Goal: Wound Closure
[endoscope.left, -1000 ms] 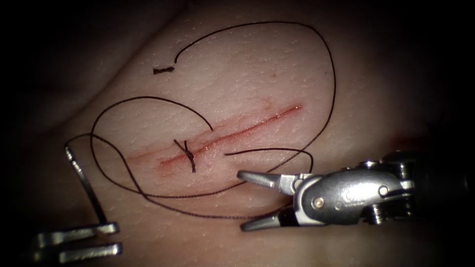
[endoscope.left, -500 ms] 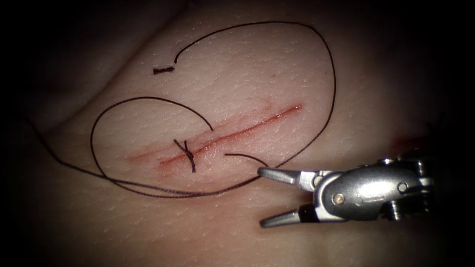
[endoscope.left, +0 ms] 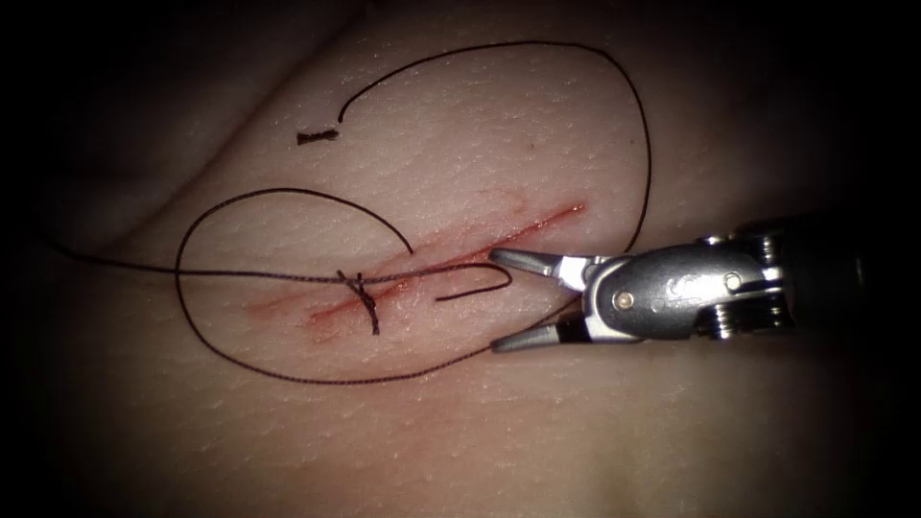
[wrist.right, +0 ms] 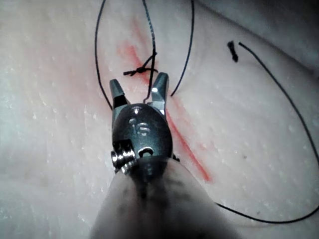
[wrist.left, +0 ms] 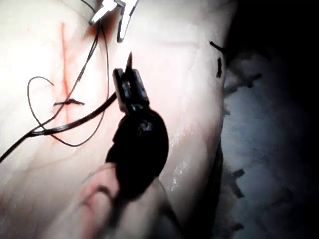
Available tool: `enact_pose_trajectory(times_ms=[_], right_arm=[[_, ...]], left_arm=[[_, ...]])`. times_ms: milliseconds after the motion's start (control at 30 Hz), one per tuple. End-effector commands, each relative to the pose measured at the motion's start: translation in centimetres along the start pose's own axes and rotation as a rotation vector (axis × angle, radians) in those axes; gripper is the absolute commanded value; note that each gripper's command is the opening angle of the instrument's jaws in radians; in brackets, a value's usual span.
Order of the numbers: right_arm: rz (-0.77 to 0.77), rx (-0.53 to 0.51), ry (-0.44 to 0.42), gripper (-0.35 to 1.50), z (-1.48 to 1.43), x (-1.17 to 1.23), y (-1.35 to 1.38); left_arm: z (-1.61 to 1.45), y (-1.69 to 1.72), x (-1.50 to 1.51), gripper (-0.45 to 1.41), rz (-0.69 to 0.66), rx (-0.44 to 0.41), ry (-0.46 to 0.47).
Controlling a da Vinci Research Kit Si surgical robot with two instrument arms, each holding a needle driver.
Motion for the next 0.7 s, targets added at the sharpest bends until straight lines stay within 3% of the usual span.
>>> enact_pose_trajectory(times_ms=[33,300,467,700], right_arm=[[0.017,0.002,0.009,1.23,0.03,-0.07,-0.01],[0.076,-0.002,0.011,1.33,0.05,-0.15,0.05],[0.108,-0.009,0.014,1.25,0.29,-0.22,0.01],[0.25,0.001,-0.041,1.18,0.7,-0.62,-0.05]], left_arm=[[0.0,0.04,-0.06,-0.45,-0.004,0.007,-0.005],[-0.14,-0.07,0.01,-0.45,-0.005,0.045,-0.003],[-0.12,-0.05,0.03,-0.45,0.001,0.051,-0.003],[-0.12,-0.04,0.03,-0.45,0.002,0.051,-0.002]])
